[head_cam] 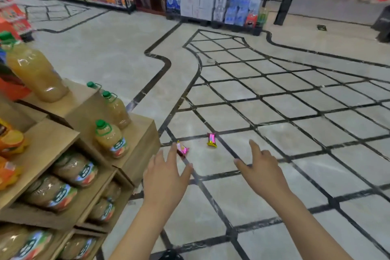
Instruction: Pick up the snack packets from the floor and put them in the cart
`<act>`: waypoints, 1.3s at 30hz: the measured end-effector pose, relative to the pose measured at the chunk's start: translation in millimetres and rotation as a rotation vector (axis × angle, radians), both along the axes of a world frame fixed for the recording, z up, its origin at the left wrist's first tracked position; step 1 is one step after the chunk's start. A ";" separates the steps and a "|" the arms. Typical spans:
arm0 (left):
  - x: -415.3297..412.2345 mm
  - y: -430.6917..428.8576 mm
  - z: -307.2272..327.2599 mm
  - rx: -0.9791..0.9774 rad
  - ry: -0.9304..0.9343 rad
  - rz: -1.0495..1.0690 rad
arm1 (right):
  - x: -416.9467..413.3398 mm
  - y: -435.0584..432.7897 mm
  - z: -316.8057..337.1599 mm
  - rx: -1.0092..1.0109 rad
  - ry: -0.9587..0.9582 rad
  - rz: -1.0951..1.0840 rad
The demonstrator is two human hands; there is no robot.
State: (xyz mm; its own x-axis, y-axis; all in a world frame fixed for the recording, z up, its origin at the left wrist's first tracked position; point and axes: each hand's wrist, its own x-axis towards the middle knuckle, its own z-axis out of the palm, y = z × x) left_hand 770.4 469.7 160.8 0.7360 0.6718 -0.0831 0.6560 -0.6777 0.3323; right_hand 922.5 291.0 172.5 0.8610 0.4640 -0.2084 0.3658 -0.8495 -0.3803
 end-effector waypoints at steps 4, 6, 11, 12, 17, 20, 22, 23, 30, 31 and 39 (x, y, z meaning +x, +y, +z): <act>50.5 68.4 -29.7 -0.013 0.070 0.090 | 60.2 74.6 -26.5 -0.052 0.062 0.057; 83.9 102.5 -41.7 -0.042 0.093 0.072 | 91.2 111.8 -39.1 -0.077 0.073 0.036; 168.1 190.4 -49.0 -0.089 0.018 0.049 | 172.9 199.2 -43.1 -0.072 0.082 -0.015; 183.1 205.1 -47.9 -0.077 0.008 0.046 | 187.1 213.8 -40.5 -0.061 0.081 -0.016; 259.5 261.2 -44.0 -0.022 0.058 0.049 | 258.7 256.7 -40.8 -0.055 0.064 -0.019; 295.5 276.6 -52.3 -0.019 0.077 0.073 | 299.4 267.1 -56.5 -0.097 0.094 -0.008; 314.1 280.5 -70.2 -0.068 0.099 0.129 | 326.0 271.8 -73.1 -0.125 0.133 0.003; 322.6 281.1 -81.7 -0.099 0.112 0.165 | 339.5 273.9 -82.7 -0.145 0.158 0.019; 377.3 255.8 -176.8 -0.234 0.264 0.371 | 432.2 286.0 -173.2 -0.302 0.323 0.123; 384.0 251.7 -193.2 -0.260 0.283 0.401 | 445.4 286.7 -191.6 -0.330 0.339 0.129; 431.5 257.0 -388.8 -0.297 0.426 0.492 | 518.8 307.2 -383.8 -0.415 0.358 0.103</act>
